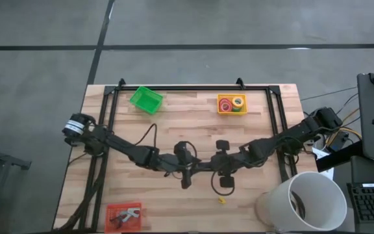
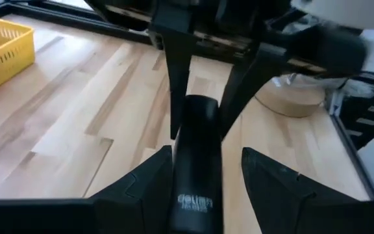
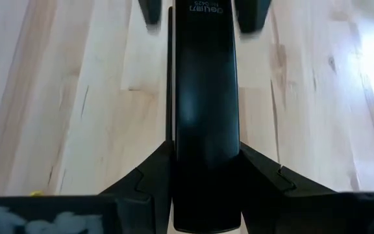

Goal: Pick and place Stapler, Stapler remover, tape
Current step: Put the black stapler into the green bin

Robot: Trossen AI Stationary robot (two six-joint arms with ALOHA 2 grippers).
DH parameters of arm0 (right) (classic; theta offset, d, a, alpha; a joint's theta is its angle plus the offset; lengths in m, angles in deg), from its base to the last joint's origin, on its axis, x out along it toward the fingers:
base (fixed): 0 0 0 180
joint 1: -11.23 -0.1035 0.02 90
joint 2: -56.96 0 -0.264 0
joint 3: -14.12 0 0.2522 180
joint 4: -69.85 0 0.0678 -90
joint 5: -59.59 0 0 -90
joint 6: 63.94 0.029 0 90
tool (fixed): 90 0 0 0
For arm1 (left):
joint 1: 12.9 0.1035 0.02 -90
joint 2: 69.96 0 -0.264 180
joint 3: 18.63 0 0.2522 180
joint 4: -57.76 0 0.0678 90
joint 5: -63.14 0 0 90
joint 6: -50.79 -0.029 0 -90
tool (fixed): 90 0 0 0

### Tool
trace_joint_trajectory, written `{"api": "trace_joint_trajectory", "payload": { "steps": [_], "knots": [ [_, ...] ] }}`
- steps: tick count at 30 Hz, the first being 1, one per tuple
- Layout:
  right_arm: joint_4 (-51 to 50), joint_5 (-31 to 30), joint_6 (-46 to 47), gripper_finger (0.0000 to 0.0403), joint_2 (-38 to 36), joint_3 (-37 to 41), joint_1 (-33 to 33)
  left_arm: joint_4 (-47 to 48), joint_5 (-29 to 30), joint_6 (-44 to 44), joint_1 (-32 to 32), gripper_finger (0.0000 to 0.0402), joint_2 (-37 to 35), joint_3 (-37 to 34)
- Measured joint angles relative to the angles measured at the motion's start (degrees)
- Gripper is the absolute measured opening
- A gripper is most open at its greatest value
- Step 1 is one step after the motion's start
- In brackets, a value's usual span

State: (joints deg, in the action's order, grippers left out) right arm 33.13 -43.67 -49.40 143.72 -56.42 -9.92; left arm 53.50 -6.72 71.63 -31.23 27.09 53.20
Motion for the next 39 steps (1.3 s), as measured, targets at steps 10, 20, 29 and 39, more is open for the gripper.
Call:
{"api": "trace_joint_trajectory", "payload": {
  "steps": [10,20,29,39],
  "knots": [
    [1.3,0.3,0.5,0.013,0.0,0.0,0.0,8.0,-2.3,-0.5,0.7,0.0186,5.1,7.1],
    [1.4,0.3,1.0,0.013,0.0,0.0,0.0,11.6,-2.5,-0.7,0.8,0.0174,7.2,10.0],
    [1.3,0.5,0.8,0.013,0.0,0.1,0.0,11.6,-2.5,-0.8,0.7,0.0124,7.1,9.8],
    [-2.9,-0.8,5.9,0.0194,0.0,0.1,0.1,16.6,1.9,4.2,0.7,0.0134,6.9,9.2]
  ]
}}
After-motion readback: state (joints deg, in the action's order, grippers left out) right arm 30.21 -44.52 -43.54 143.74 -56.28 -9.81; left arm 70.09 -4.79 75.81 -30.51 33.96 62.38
